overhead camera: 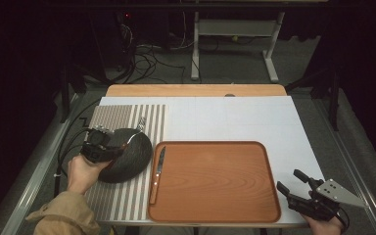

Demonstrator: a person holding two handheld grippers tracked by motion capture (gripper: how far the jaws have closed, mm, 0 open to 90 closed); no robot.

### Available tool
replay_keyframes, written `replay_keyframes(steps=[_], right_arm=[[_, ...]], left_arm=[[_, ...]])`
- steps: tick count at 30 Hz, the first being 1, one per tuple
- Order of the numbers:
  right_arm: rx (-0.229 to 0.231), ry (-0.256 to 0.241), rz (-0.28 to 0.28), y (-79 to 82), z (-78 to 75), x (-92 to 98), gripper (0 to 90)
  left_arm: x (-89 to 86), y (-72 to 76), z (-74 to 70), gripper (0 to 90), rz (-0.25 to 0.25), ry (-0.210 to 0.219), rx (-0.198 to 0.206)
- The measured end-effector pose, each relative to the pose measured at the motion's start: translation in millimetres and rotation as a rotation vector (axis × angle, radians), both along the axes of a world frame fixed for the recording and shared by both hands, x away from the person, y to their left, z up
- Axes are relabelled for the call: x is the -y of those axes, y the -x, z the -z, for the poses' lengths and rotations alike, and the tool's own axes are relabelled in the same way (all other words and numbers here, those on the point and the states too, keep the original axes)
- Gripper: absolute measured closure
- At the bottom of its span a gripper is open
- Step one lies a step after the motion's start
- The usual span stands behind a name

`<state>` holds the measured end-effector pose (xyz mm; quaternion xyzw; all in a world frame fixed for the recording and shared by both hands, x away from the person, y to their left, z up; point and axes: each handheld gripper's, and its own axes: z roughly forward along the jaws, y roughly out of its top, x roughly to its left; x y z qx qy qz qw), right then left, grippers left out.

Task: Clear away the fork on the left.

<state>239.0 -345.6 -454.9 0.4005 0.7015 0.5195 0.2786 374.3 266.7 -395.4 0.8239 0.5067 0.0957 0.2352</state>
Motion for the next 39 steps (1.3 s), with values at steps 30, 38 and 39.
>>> replay_keyframes(steps=[30,38,39], right_arm=[[-0.004,0.007,0.004,0.4,0.2,-0.9,25.6],[-0.004,0.007,0.004,0.5,0.2,-0.9,25.6],[-0.005,0.007,0.004,0.4,0.2,-0.9,25.6]], left_arm=[[30.6,29.9,4.5,72.4,0.093,0.037,0.018],[39.0,40.1,5.9,72.4,0.111,0.069,0.029],[40.1,41.0,6.3,72.4,0.113,0.071,0.030]])
